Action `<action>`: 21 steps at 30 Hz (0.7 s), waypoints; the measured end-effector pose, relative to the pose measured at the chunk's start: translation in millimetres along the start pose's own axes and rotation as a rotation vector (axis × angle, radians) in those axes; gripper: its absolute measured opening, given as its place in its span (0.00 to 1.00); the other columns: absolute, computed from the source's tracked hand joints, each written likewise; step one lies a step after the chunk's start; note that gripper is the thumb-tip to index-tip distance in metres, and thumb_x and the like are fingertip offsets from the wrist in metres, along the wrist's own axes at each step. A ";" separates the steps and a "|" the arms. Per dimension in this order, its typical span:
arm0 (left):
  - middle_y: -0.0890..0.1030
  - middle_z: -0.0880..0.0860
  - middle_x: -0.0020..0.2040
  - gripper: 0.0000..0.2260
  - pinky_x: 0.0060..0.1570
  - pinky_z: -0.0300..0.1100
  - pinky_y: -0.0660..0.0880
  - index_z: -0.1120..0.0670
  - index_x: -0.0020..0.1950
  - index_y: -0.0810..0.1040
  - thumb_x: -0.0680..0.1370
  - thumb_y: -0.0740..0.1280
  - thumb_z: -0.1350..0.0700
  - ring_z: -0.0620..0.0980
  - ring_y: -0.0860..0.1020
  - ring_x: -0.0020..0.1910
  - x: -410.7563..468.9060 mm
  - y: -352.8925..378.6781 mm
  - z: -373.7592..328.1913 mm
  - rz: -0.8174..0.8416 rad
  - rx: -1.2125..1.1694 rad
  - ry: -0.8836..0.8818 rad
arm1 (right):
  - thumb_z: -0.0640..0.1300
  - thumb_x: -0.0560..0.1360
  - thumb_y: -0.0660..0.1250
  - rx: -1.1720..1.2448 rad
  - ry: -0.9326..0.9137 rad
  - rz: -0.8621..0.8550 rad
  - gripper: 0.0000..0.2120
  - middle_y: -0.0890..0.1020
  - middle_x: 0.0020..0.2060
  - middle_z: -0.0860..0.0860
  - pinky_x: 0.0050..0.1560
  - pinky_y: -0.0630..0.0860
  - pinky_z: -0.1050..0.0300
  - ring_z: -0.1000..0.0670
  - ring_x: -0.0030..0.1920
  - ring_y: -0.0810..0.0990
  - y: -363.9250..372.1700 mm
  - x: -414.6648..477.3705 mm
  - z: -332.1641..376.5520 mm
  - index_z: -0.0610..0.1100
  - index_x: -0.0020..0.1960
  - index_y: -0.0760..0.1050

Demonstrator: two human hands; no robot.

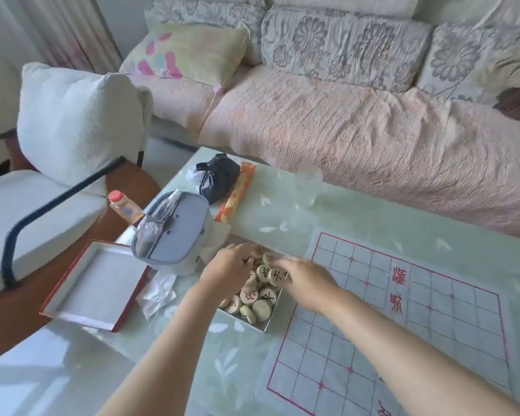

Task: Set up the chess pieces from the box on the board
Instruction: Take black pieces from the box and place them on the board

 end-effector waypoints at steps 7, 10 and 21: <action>0.77 0.46 0.51 0.11 0.49 0.42 0.72 0.47 0.58 0.77 0.79 0.60 0.49 0.49 0.73 0.54 21.4 74.0 61.1 -0.205 0.062 0.035 | 0.53 0.78 0.67 -0.102 -0.089 -0.084 0.26 0.68 0.69 0.60 0.53 0.73 0.52 0.50 0.64 0.75 63.0 49.2 -41.2 0.56 0.74 0.64; 0.75 0.43 0.60 0.18 0.58 0.45 0.72 0.43 0.66 0.73 0.77 0.60 0.43 0.48 0.69 0.62 25.3 90.0 64.7 -0.216 0.119 0.075 | 0.54 0.76 0.69 -0.133 -0.144 -0.133 0.29 0.70 0.68 0.59 0.53 0.74 0.53 0.51 0.64 0.74 75.0 58.2 -52.5 0.56 0.75 0.65; 0.73 0.45 0.56 0.21 0.54 0.42 0.71 0.42 0.66 0.74 0.74 0.67 0.41 0.48 0.70 0.57 20.0 100.7 80.8 -0.321 0.134 0.287 | 0.43 0.78 0.69 0.015 -0.235 -0.374 0.16 0.81 0.59 0.55 0.56 0.73 0.58 0.52 0.59 0.77 91.7 52.7 -55.6 0.52 0.65 0.77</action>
Point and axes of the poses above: each hand's wrist, its own x-axis towards the middle knuckle, its own y-axis out of the palm, z = x × y, the point moved 1 cm from there along x, towards the middle knuckle
